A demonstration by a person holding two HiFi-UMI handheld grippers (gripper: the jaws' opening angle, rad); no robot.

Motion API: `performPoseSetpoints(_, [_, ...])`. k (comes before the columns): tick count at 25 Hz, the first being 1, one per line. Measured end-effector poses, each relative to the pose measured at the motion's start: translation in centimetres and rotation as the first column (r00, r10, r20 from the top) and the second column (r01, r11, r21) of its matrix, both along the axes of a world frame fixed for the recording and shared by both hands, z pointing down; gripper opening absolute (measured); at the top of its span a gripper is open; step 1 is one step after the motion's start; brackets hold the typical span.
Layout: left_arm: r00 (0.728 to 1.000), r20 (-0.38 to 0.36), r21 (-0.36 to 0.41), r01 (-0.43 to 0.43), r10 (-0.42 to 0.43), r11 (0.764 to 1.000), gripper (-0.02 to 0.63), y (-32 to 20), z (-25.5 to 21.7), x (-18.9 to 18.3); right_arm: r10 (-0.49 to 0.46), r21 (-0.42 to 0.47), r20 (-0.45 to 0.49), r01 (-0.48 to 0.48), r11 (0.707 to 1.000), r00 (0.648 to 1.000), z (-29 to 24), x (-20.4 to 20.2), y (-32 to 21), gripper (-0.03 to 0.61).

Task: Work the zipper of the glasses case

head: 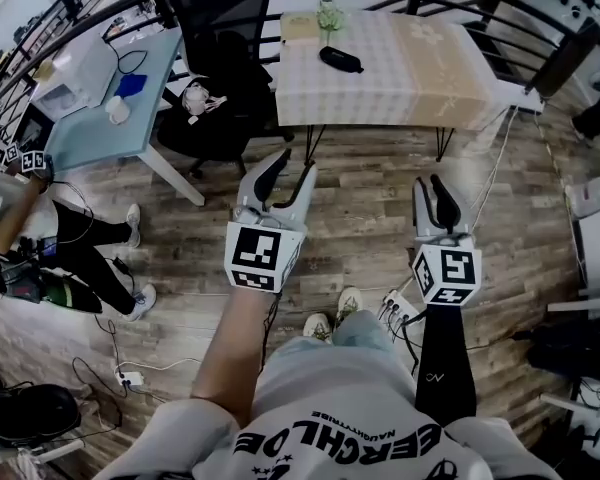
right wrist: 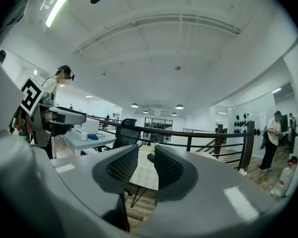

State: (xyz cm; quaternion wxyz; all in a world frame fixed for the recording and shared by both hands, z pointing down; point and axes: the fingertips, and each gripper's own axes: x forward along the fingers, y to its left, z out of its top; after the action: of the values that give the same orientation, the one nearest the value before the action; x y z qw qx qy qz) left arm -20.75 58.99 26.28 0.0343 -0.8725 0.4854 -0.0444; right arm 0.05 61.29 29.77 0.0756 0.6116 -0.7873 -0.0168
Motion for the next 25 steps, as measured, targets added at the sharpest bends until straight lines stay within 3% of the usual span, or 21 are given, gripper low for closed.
performPoseSetpoints(8, [1.0,-0.006,-0.002,-0.02,0.02,1.0,0.159,-4.9,0.6,2.5,-0.011,0.006,0.017,0.011,1.0,1.0,1.0,2.0,-5.3,0.132])
performPoseSetpoints(25, [0.999,0.011,0.024,0.032,-0.032,0.999,0.149,-24.7,0.4,8.5,-0.113,0.023,0.033,0.113,0.993,0.993,0.7,7.2,-27.4,0.135])
